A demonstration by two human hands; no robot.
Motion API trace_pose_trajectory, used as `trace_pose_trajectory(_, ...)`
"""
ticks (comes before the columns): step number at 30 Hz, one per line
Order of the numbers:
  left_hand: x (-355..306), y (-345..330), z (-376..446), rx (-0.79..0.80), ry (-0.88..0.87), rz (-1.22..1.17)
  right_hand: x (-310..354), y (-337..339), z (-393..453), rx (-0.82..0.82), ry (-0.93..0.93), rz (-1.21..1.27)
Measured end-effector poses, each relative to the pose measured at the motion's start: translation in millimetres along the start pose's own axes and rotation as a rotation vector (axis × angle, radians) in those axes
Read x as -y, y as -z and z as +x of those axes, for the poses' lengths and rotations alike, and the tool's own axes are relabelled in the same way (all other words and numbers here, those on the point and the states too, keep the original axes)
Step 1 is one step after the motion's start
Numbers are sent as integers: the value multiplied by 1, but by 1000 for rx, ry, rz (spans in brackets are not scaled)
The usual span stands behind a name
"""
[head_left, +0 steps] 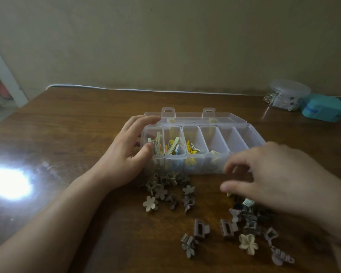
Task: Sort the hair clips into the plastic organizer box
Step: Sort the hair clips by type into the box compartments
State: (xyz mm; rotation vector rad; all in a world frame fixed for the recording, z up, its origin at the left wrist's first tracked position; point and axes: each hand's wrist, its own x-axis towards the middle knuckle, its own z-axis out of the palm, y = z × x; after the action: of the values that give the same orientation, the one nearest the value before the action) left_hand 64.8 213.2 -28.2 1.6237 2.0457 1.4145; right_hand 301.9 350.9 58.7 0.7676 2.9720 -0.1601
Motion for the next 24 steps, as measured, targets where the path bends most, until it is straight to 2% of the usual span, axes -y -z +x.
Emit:
trace_pose_trajectory(5,0,0,1,3,4,-20,2,-12,5,-2,82,-102)
trace_pose_trajectory(8,0,0,1,7,11,-35,-2,-5,7,-74,128,83)
trace_pose_trajectory(10,0,0,1,7,13,-37,-5,-6,10,-331,148,342)
trace_pose_trajectory(11,0,0,1,5,9,-38,-6,-9,13,-486,157,386)
trace_pose_trajectory(12,0,-1,1,1,5,-38,-6,-12,16,-592,147,357)
trace_pose_trajectory(13,0,-1,1,-1,2,-38,-7,-16,20,-626,124,294)
trace_pose_trajectory(15,0,-1,1,0,7,-36,-11,-27,28,-551,112,177)
trace_pose_trajectory(18,-1,0,0,1,12,-31,-16,-32,33,-441,169,226)
trace_pose_trajectory(22,-1,0,0,-5,3,-32,-12,-25,27,-660,260,235)
trace_pose_trajectory(24,-1,0,0,-2,5,-32,-6,-21,19,-590,385,289)
